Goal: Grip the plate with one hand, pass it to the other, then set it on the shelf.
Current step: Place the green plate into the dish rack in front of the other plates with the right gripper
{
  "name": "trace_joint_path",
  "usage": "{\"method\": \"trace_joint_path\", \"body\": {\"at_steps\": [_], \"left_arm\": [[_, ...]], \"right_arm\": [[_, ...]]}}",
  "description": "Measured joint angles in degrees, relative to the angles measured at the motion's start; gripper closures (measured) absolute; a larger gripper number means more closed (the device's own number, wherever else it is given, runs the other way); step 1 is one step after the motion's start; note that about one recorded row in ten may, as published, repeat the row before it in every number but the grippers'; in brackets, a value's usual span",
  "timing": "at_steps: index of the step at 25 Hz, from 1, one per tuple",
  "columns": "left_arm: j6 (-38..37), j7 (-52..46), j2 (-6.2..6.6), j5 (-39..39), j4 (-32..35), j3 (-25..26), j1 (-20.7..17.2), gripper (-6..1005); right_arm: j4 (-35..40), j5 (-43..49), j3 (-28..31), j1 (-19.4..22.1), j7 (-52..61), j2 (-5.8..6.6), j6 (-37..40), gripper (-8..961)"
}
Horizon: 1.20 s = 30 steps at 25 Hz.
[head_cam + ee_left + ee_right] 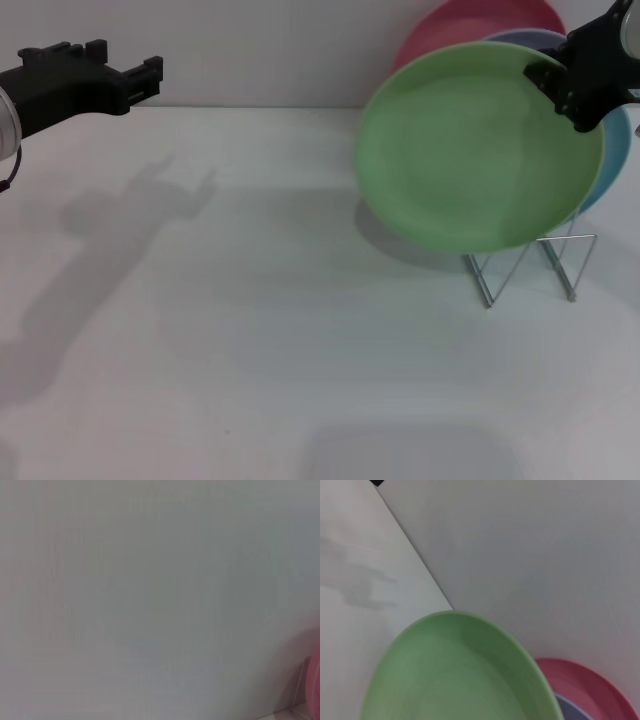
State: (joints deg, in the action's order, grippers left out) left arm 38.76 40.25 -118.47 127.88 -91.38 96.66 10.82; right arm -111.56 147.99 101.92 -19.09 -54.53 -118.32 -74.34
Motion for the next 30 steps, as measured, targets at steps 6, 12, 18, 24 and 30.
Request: {"method": "trace_joint_path", "body": {"at_steps": [6, 12, 18, 24, 30], "left_arm": [[0.0, 0.0, 0.0, 0.0, 0.3, -0.2, 0.1, 352], [0.0, 0.0, 0.0, 0.0, 0.2, -0.2, 0.1, 352], [0.0, 0.5, 0.1, 0.0, 0.1, 0.0, -0.2, 352], [-0.1, 0.7, 0.24, 0.1, -0.1, 0.2, -0.2, 352], [-0.2, 0.7, 0.31, 0.3, 0.3, 0.4, 0.3, 353]], "right_arm": [[0.1, -0.8, 0.3, 0.0, 0.0, 0.1, 0.5, 890], [0.0, -7.5, 0.7, -0.8, 0.6, -0.37, 0.1, 889], [-0.6, -16.0, 3.6, -2.9, 1.2, -0.41, -2.5, 889], [-4.8, -19.5, 7.7, -1.5, 0.9, -0.4, -4.6, 890], [-5.4, -22.6, 17.8, -5.0, 3.3, 0.02, -13.8, 890]]}}
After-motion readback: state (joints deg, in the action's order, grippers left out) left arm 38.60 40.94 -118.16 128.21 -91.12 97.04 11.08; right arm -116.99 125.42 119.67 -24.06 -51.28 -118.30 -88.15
